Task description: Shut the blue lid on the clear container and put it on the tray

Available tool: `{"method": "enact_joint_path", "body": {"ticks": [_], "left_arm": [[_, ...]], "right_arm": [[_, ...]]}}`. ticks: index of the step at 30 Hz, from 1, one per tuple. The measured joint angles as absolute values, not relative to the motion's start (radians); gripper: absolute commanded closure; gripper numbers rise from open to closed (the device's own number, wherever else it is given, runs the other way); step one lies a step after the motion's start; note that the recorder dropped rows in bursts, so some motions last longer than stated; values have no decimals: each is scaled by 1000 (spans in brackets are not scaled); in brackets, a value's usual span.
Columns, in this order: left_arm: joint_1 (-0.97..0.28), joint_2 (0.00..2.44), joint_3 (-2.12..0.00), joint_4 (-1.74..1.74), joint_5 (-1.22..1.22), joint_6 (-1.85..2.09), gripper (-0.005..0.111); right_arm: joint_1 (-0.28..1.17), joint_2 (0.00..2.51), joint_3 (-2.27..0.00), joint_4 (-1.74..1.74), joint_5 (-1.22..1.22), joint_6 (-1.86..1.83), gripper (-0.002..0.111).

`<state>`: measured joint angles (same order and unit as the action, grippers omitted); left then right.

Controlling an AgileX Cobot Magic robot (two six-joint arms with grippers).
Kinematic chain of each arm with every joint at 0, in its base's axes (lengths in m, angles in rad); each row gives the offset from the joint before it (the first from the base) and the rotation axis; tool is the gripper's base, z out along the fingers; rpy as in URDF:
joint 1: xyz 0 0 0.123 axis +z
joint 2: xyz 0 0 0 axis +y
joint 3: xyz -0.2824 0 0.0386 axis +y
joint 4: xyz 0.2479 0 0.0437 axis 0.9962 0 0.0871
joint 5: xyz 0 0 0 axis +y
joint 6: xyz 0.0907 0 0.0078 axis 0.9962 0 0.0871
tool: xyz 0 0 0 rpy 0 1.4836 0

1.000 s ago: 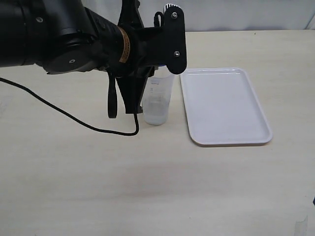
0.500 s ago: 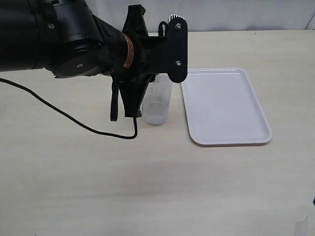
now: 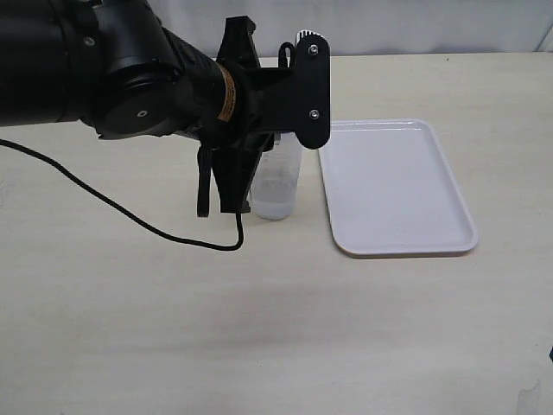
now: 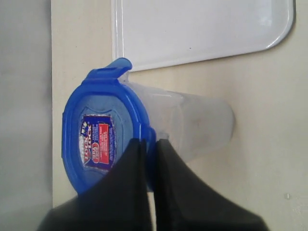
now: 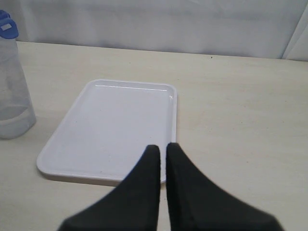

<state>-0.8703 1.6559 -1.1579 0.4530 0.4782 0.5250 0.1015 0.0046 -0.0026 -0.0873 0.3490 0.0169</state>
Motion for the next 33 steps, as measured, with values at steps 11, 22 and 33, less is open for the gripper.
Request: {"method": "enact_joint_path", "body": {"ticks": [11, 22, 33], "left_arm": [[-870, 1656, -1158, 443, 478, 545, 107], [-872, 1656, -1158, 443, 476, 549, 107], [-872, 1675, -1158, 445, 472, 553, 107]], "right_arm": [[101, 5, -3, -87, 349, 17, 104], [101, 5, -3, -87, 349, 17, 104], [101, 5, -3, -87, 349, 17, 104]]}}
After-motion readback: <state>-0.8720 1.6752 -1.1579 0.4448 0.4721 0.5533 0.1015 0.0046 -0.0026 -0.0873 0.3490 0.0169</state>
